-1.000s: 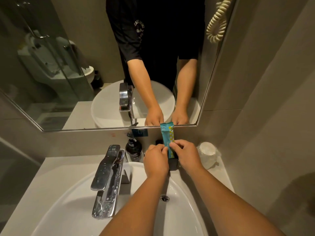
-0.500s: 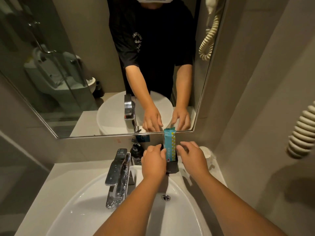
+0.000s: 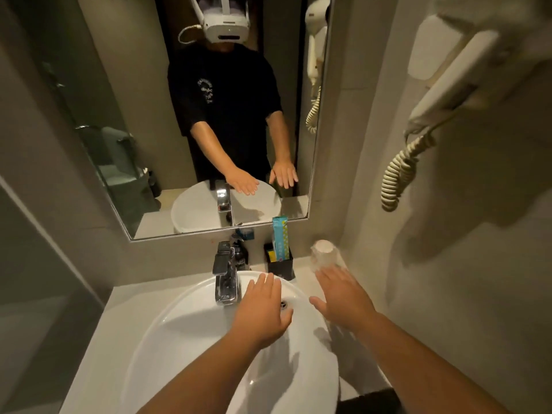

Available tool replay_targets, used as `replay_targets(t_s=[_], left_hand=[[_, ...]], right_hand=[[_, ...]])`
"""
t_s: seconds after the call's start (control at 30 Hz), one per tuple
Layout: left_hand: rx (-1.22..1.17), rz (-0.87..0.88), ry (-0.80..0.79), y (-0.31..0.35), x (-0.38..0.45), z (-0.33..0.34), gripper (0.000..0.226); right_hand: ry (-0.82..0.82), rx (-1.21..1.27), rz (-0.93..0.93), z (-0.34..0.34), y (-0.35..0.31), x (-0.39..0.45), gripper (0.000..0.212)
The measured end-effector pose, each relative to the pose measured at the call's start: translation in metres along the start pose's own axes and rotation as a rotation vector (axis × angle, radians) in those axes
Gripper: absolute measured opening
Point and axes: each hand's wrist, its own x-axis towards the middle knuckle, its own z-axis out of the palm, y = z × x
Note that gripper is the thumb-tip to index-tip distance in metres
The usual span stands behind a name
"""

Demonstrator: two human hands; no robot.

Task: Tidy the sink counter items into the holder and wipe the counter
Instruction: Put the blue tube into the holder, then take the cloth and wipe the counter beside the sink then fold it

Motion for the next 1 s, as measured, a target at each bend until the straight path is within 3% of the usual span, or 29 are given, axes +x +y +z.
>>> replay_targets(t_s=[0.2, 0.47, 0.73, 1.0], left_hand=[[0.006, 0.005, 0.041, 0.012, -0.063, -0.009, 0.067], [-0.015, -0.110, 0.212, 0.034, -0.155, -0.027, 0.054], [0.059, -0.140, 0.126, 0.041, -0.244, -0.028, 0.059], [0.079, -0.207, 0.045, 0.014, -0.288, -0.009, 0.040]], right_hand=[[-0.079, 0.045, 0.021, 0.001, -0.024, -0.056, 0.068], [-0.006, 0.083, -0.088, 0.006, -0.063, -0.132, 0.066], [-0.108, 0.141, -0.230, 0.007, -0.098, -0.197, 0.067], [-0.123, 0.152, -0.314, 0.026, -0.131, -0.221, 0.059]])
